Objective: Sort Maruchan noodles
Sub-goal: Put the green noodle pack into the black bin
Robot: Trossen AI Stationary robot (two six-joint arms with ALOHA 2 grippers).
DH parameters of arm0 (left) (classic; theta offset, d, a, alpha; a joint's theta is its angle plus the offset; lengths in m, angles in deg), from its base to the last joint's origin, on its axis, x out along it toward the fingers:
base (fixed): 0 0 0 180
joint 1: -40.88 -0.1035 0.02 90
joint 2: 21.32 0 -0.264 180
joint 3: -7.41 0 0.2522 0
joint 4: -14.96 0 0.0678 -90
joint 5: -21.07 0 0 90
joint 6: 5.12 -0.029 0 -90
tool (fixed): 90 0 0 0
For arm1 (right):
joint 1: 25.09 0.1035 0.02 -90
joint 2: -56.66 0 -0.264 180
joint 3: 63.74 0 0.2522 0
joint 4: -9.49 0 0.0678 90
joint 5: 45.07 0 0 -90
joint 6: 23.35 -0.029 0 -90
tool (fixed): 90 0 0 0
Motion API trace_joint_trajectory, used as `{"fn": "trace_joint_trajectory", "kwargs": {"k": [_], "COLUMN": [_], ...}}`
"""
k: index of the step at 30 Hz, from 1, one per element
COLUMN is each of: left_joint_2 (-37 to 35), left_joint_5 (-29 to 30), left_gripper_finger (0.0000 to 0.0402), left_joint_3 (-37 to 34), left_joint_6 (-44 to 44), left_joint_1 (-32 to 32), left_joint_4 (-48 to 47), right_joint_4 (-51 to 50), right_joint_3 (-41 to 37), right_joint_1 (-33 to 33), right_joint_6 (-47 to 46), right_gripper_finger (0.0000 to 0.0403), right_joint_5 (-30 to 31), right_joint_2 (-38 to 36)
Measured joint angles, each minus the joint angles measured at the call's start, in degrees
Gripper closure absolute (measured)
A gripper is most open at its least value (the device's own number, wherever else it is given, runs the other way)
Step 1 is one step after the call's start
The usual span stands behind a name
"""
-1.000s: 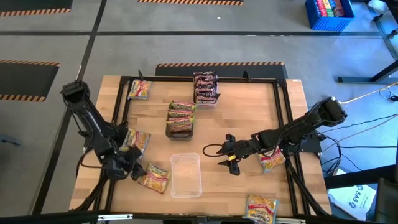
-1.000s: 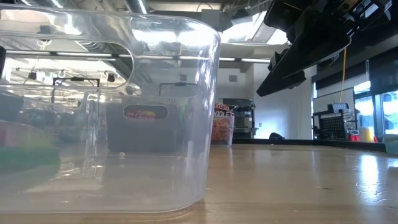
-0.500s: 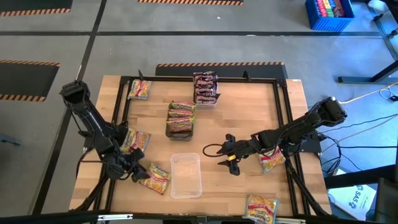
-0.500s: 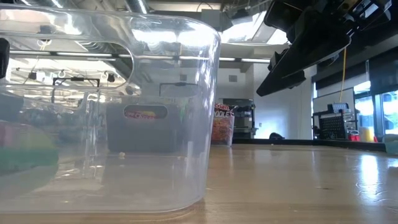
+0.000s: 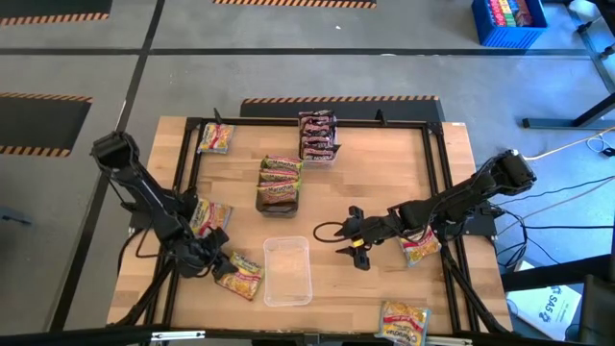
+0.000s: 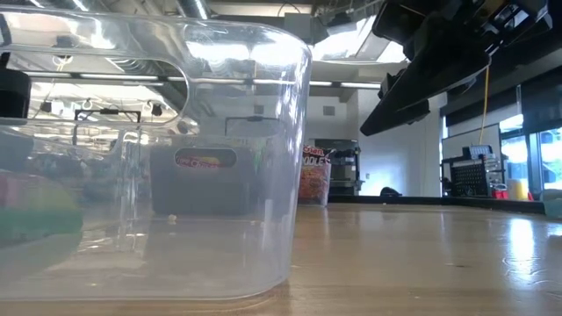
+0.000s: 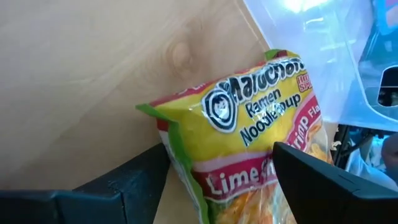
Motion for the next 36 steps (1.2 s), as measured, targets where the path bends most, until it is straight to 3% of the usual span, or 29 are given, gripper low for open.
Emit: {"fn": "trace_joint_trajectory", "kwargs": {"k": [3,15,29,36], "left_joint_2": [0.64,0.94,1.05,0.94], "left_joint_5": [-0.15,1.05,3.36,3.77], "left_gripper_finger": [0.0136,0.0272,0.0340,0.0349], "left_joint_3": [0.00,-0.11,-0.24,-0.24], "left_joint_6": [-0.10,-2.94,-12.39,-15.25], "left_joint_1": [-0.41,-0.55,-0.48,-0.47], "left_joint_4": [-0.05,-0.44,1.82,2.08], "right_joint_4": [0.00,-0.02,-0.04,-0.04], "right_joint_3": [0.00,0.00,0.00,0.00], "right_joint_1": [0.00,0.00,0.00,0.00], "right_joint_6": [0.00,0.04,0.07,0.06], "right_gripper_finger": [0.0178,0.0178,0.0178,0.0178], "right_joint_5": [0.01,0.02,0.02,0.02], "right_joint_2": [0.00,0.00,0.00,0.00]}}
